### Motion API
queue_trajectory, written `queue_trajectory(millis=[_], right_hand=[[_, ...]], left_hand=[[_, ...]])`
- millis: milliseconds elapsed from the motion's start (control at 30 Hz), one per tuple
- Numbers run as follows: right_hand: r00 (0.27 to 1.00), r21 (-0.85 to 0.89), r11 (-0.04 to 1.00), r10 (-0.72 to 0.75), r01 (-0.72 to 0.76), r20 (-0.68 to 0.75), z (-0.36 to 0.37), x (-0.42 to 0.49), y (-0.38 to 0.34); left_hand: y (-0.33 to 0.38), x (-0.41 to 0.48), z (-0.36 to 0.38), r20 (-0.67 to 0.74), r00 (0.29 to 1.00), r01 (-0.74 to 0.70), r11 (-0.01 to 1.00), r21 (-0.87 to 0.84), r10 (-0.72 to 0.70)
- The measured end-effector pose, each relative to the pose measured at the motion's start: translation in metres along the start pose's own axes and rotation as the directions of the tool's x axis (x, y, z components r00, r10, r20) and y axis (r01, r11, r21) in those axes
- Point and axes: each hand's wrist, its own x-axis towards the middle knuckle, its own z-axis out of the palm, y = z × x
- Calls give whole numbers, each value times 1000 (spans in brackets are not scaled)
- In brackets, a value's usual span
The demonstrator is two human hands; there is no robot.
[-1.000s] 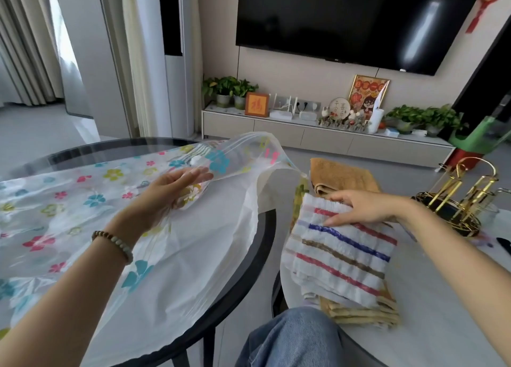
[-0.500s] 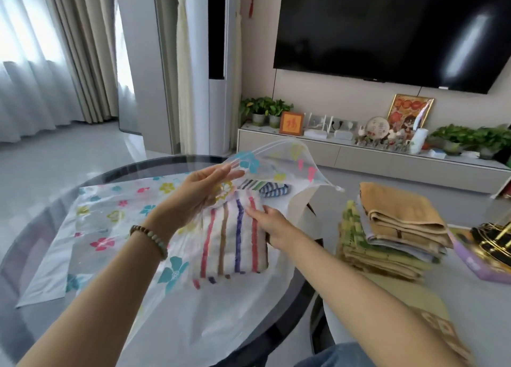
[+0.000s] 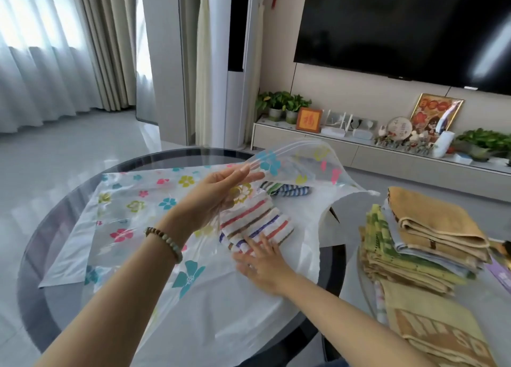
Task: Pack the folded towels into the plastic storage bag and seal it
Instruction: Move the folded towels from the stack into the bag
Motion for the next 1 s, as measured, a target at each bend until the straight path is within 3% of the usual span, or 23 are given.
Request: queue_trajectory(millis=[167,367,500,567,667,767,867,1000], right_hand=[[986,-56,984,166,-167,-17,-22,40,11],[907,118,899,421,-422,37,-48,55,45],[957,133,949,274,-286,97,-65,33,44],[982,266,949,141,-169,122,-78,8,39],[985,541,839,-35,-62,167,-109,-48,40],[958,730,675,-130,-103,255,-139,-109,64],[965,743,648,-49,-166,258,-147,-159,115],[943,606,722,250,-334,222,-124,-200,182]], left_hand=[[-1,0,-1,19,1000,-23,999,28,23],[-5,6,-5,-28,999,-21,1000,22,22],[-8,13,3,3,1000,-23,1000,14,23],[-10,16,13,21,1000,-20,999,27,19],[-14,22,31,25,1000,-11,1000,26,11],[-18,26,50,24,1000,3,999,42,-4],[-24,29,70,39,999,16,1000,22,-16],[-39,34,93,33,999,14,1000,-7,-14]])
